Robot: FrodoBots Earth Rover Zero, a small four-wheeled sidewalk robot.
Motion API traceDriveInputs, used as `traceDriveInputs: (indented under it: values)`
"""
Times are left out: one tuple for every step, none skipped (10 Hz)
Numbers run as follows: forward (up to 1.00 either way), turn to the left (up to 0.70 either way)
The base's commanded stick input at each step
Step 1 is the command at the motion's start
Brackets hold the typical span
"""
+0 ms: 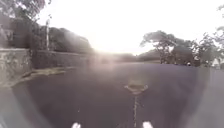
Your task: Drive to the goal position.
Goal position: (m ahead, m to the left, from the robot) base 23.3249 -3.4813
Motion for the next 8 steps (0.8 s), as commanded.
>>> traceDriveInputs:
  values:
    - [0.70,0.00]
    - [0.70,0.00]
    - [0.70,0.00]
    - [0.70,0.00]
    - [0.70,0.00]
    - [0.70,0.00]
    - [0.70,0.00]
    - [0.70,0.00]
